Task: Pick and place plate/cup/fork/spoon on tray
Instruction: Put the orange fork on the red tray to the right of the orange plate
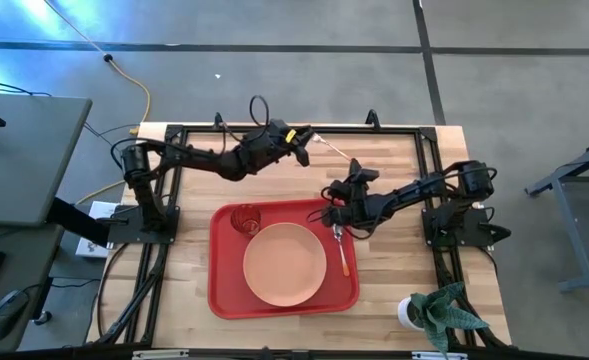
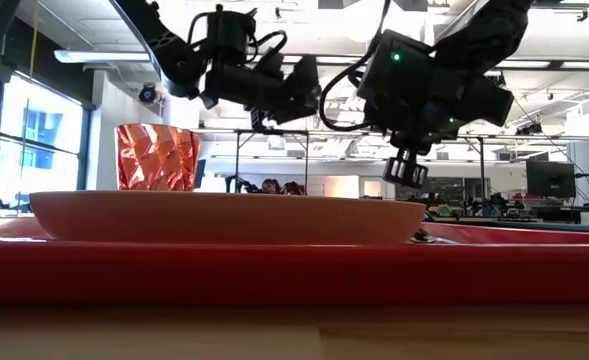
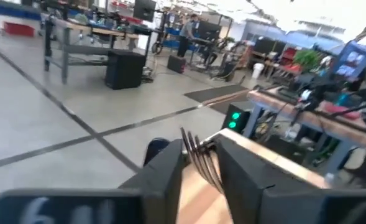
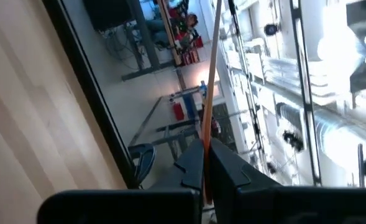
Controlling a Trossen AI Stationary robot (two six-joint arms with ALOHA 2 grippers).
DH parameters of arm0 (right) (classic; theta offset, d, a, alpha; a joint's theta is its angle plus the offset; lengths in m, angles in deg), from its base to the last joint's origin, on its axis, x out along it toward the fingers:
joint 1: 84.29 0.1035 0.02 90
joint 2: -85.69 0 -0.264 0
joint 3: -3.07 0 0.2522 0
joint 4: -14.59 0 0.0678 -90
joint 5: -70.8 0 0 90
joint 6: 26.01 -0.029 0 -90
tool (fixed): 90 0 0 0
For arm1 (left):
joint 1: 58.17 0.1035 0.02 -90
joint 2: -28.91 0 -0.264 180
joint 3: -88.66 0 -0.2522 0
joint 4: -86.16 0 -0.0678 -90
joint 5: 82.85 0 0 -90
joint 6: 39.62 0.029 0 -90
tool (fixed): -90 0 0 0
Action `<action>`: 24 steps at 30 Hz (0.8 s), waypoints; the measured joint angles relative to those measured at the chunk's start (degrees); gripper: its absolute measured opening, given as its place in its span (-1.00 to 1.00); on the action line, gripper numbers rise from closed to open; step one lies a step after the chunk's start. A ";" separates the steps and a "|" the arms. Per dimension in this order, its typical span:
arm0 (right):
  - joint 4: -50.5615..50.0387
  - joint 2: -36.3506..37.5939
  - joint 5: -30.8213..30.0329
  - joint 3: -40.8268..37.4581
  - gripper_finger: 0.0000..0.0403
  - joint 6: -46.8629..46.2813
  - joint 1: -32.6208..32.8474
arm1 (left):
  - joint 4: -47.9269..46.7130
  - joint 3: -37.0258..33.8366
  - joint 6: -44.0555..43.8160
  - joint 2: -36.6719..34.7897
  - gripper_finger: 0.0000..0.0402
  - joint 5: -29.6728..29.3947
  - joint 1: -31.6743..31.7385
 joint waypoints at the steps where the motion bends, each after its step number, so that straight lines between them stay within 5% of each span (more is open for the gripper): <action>1: 0.05 0.00 0.10 0.02 -1.00 0.70 0.39 | -0.69 0.00 0.03 0.00 -0.61 0.16 0.32; 5: 2.01 0.00 0.22 0.00 -1.00 4.35 1.92 | -2.04 0.02 -1.19 -0.02 -0.92 3.00 1.35; 15: 3.55 0.03 2.27 0.00 -0.94 3.27 3.14 | -2.62 0.04 -3.90 -0.07 -0.98 11.98 3.58; 24: -0.99 13.91 41.12 -0.24 -0.29 -27.89 4.93 | -9.18 -0.04 8.21 -4.95 -0.99 21.76 3.13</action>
